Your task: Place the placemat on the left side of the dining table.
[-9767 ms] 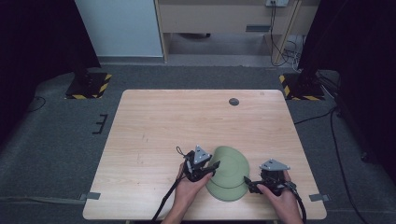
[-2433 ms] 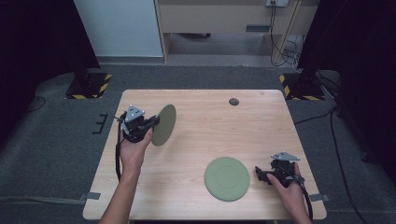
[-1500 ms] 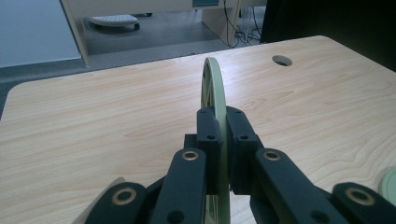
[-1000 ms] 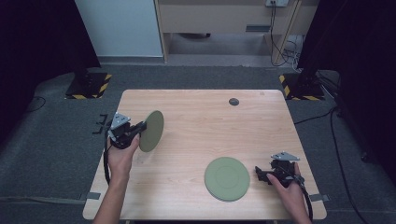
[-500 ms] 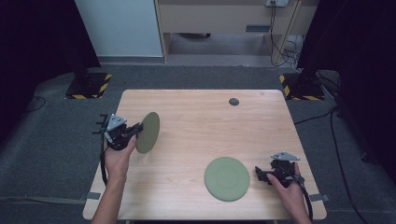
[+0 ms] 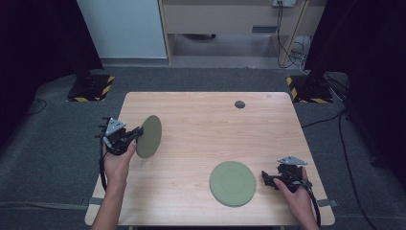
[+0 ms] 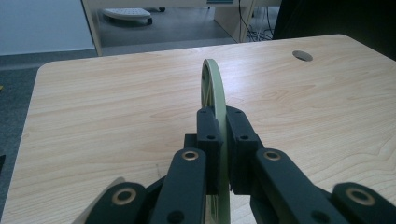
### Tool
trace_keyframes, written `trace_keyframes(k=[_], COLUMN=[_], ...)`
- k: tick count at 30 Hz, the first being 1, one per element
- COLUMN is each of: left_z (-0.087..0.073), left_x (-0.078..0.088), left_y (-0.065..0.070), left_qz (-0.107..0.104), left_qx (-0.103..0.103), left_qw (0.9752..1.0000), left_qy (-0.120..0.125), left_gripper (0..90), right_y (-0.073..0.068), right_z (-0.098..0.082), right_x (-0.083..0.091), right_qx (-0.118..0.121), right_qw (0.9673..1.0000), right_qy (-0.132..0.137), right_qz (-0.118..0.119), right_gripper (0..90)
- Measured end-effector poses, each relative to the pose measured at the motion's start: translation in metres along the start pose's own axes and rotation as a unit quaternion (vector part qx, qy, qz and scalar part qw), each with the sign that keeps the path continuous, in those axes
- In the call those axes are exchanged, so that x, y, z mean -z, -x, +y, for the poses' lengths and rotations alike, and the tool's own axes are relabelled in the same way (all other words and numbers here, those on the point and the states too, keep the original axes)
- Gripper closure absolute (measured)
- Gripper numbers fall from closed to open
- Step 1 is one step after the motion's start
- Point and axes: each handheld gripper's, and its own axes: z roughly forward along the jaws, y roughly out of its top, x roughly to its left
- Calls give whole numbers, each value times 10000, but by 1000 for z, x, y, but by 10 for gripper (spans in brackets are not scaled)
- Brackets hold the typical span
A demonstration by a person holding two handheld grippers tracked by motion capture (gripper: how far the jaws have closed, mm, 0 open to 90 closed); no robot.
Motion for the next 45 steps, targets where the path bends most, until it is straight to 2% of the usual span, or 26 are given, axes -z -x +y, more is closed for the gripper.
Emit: trace_keyframes(k=[28,38,45], left_z=[-3,-1,-4], left_x=[6,-3,-12], left_y=[-23,-39,-54], left_qz=[255,338,419], left_qx=[1,39,118], left_qw=[9996,9992,9985], left_qy=[-118,-197,-340], left_gripper=[855,855,854], right_y=[0,0,-1], right_z=[0,0,1], right_x=[0,0,-1], right_qx=[3,0,3], right_qw=[10000,10000,10000], right_qy=[1,-3,-12], right_qz=[-3,2,6], right_gripper=[9,8,8])
